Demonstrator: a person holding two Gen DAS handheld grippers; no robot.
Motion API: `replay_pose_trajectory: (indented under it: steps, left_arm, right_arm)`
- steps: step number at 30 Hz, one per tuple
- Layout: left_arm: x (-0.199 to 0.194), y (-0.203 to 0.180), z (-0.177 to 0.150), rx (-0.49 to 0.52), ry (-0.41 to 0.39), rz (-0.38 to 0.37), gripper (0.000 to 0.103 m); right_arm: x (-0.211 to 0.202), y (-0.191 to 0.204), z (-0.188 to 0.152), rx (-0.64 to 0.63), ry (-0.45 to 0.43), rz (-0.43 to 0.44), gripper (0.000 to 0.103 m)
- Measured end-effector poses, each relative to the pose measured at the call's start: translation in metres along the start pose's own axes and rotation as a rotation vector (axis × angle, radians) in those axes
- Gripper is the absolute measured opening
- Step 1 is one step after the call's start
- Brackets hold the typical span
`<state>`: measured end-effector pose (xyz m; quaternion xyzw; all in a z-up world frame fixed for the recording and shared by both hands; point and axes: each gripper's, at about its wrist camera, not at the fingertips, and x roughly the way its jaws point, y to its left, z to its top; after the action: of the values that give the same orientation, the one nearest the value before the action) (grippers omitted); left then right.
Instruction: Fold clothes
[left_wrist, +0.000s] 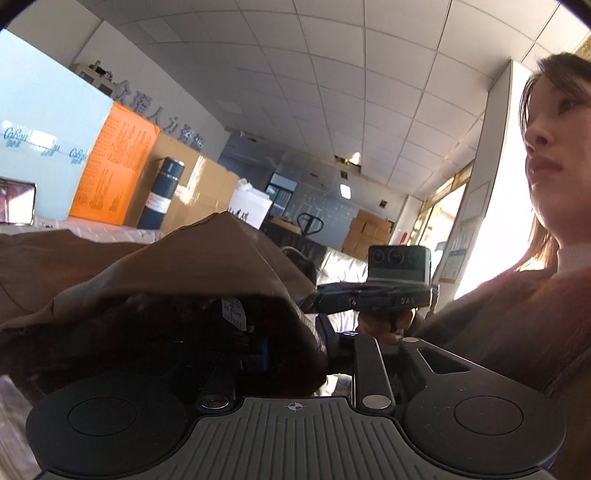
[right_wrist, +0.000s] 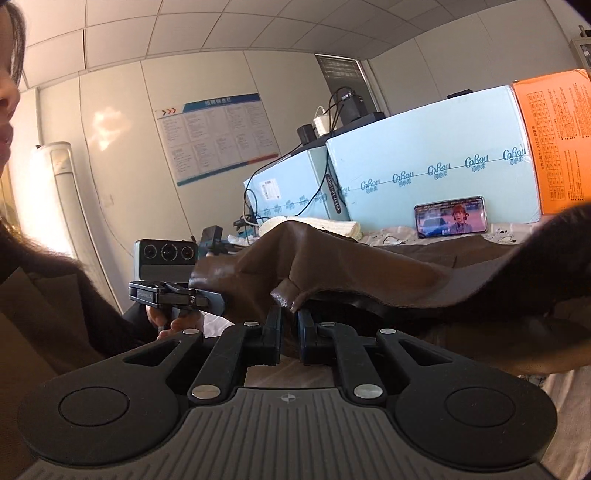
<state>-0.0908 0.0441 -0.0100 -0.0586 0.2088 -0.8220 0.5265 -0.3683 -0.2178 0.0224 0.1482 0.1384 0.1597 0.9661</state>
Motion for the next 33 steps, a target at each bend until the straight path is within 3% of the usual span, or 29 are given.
replay_pose_trajectory:
  steps: [4,6,7,8,9,14,17,20,23,27,30,33]
  left_arm:
    - [-0.004,-0.002,-0.017,-0.025,0.096,0.09,0.062]
    - [-0.016,-0.001,-0.026,-0.044,0.113,0.153,0.067]
    - [-0.023,-0.001,-0.031,-0.05,0.108,0.193,0.068]
    - [-0.033,-0.001,-0.036,-0.055,0.084,0.241,0.07]
    - [-0.045,-0.002,-0.041,-0.07,0.049,0.288,0.071]
    - [-0.102,0.01,-0.051,-0.192,-0.213,0.511,0.081]
    - [-0.113,0.028,-0.036,-0.259,-0.34,0.599,0.09]
    - [-0.105,0.063,-0.008,-0.356,-0.39,0.676,0.091]
    - [-0.086,0.1,0.02,-0.423,-0.357,0.756,0.091]
    - [-0.058,0.152,0.051,-0.46,-0.293,0.806,0.091]
    - [-0.04,0.188,0.066,-0.52,-0.253,0.792,0.091]
    - [-0.021,0.212,0.072,-0.513,-0.205,0.812,0.09]
  right_arm:
    - [-0.006,0.013,-0.007,-0.022,0.082,-0.017,0.013]
    - [-0.01,0.014,-0.012,-0.017,0.118,-0.032,0.017]
    - [-0.013,0.015,-0.015,-0.016,0.132,-0.049,0.028]
    - [-0.017,0.015,-0.018,-0.015,0.139,-0.073,0.041]
    - [-0.022,0.015,-0.021,-0.023,0.149,-0.099,0.047]
    - [-0.055,0.014,-0.021,-0.085,0.138,-0.228,0.059]
    - [-0.074,0.004,-0.008,-0.124,0.069,-0.321,0.073]
    - [-0.08,-0.034,0.006,-0.071,-0.035,-0.427,0.081]
    - [-0.085,-0.077,0.018,0.021,-0.134,-0.53,0.081]
    - [-0.078,-0.16,0.028,0.306,-0.195,-0.649,0.082]
    - [-0.058,-0.193,0.031,0.347,-0.125,-0.679,0.079]
    - [-0.035,-0.22,0.033,0.345,-0.041,-0.71,0.078]
